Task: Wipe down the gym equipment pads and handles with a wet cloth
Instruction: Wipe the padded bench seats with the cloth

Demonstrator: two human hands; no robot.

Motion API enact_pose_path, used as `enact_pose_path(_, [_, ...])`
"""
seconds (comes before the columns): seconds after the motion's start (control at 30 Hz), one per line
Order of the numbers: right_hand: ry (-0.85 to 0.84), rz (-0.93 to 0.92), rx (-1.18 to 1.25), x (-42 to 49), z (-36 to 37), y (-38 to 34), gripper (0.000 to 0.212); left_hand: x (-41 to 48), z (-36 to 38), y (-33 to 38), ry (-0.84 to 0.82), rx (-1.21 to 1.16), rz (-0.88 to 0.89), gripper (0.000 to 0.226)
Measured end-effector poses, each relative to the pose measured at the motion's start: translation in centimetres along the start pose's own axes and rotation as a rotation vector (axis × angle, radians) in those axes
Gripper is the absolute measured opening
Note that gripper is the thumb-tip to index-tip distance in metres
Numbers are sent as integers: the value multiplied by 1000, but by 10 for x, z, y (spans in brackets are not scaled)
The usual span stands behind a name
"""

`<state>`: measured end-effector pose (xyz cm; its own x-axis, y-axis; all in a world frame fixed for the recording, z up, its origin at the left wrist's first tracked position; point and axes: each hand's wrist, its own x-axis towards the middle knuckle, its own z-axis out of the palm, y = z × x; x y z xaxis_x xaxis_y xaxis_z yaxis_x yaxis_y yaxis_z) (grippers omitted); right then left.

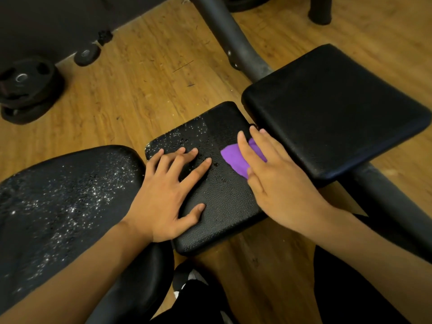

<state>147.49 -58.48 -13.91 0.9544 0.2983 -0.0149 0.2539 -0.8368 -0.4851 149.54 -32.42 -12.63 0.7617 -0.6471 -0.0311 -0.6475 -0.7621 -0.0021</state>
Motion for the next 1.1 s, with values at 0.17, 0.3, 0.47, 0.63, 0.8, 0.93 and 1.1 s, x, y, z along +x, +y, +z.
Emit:
enact_pose_path(0.17, [0, 8, 82, 97, 4, 4, 60, 0, 0, -1, -22, 20, 5, 81])
enact_pose_path(0.3, [-2, 31, 65, 136, 1, 0, 56, 1, -2, -1, -42, 22, 2, 80])
enact_pose_path(0.47, [50, 92, -7, 32, 4, -14, 65, -1, -2, 0, -37, 13, 1, 80])
enact_pose_path(0.63, [8, 121, -20, 27, -4, -9, 61, 3, -1, -2, -28, 8, 3, 80])
enact_pose_path(0.8, [-19, 133, 24, 117, 1, -9, 66, 0, -2, -2, -27, 16, 5, 80])
enact_pose_path(0.93, [-2, 73, -8, 78, 4, -4, 63, 0, 0, 1, -14, 6, -2, 79])
enact_pose_path(1.1, [43, -8, 3, -10, 8, -2, 65, 1, 0, 0, -9, 0, 13, 79])
